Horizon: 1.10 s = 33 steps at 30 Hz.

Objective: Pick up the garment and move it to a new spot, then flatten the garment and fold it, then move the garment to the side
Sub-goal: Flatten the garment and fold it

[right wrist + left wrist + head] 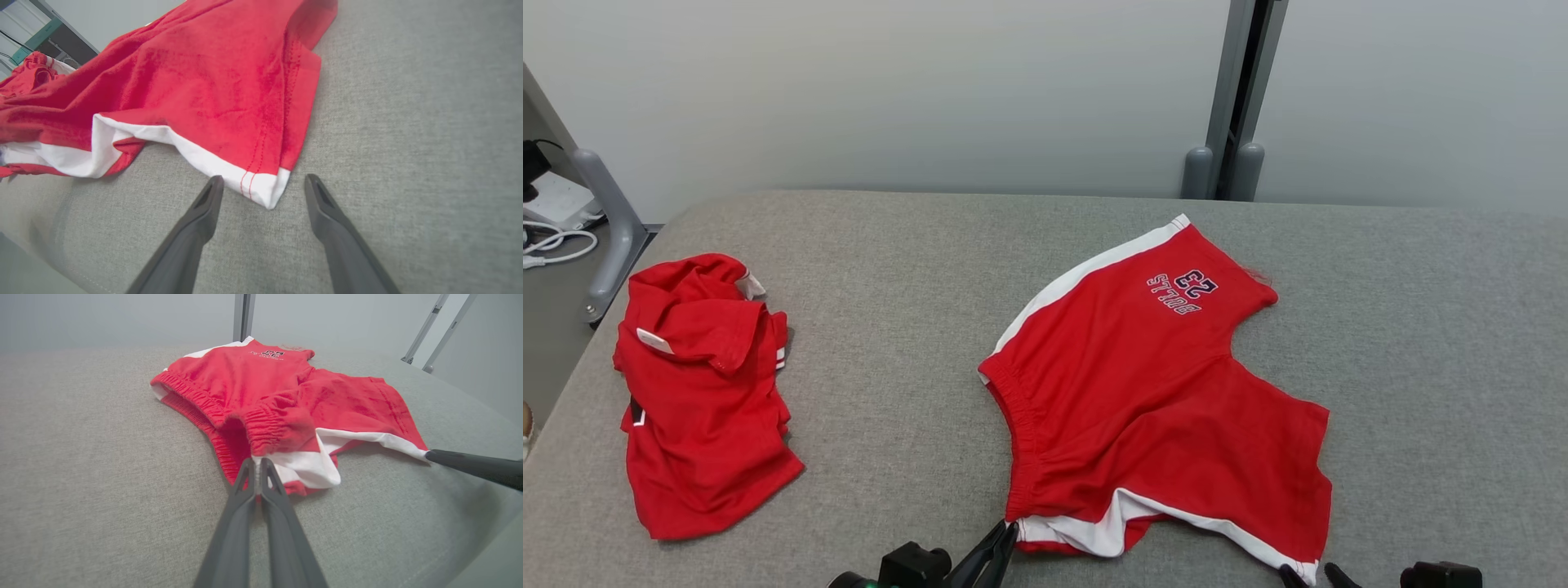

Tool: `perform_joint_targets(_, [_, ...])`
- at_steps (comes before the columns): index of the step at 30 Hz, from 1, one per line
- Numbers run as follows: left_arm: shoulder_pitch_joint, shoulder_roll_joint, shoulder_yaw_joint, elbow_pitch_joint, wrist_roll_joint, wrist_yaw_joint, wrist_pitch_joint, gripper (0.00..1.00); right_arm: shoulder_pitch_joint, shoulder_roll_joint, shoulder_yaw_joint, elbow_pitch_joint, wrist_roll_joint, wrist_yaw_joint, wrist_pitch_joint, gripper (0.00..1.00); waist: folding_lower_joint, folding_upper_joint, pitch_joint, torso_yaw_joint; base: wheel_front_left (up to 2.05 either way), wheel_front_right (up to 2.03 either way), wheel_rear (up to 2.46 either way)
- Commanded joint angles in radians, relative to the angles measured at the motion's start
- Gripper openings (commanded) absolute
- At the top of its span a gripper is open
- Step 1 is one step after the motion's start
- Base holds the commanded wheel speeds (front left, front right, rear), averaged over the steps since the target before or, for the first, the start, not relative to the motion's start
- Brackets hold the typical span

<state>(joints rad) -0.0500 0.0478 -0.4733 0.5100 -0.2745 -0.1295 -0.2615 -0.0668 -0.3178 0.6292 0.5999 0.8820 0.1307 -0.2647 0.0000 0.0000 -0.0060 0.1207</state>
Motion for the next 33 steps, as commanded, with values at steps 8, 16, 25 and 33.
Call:
perform_joint_targets(8, [-0.02, 0.005, -0.003, -0.001, -0.006, -0.001, -0.003, 0.0, -0.029, -0.015, 0.034, 0.02, 0.032, 0.0, -0.001, 0.0, 0.0, 0.0, 0.01, 0.014, 0.0, 0.0, 0.0])
perform_joint_targets(16, [-0.014, 0.005, 0.015, 0.002, 0.007, -0.001, -0.003, 0.0, -0.035, -0.045, -0.024, 0.021, 0.011, 0.0, -0.002, 0.0, 0.0, 0.0, 0.003, 0.008, 0.0, 0.0, 0.0])
perform_joint_targets(25, [-0.023, 0.018, -0.043, 0.042, 0.015, -0.001, -0.003, 0.0, -0.023, -0.108, -0.022, -0.008, 0.017, 0.0, -0.002, 0.0, 0.0, 0.0, -0.014, -0.007, 0.0, 0.0, 0.0])
perform_joint_targets(33, [-0.045, 0.052, -0.16, 0.101, -0.014, -0.001, -0.003, 0.0, -0.02, -0.194, 0.005, -0.098, 0.078, 0.0, -0.002, 0.0, 0.0, 0.0, -0.029, -0.016, 0.0, 0.0, 0.0])
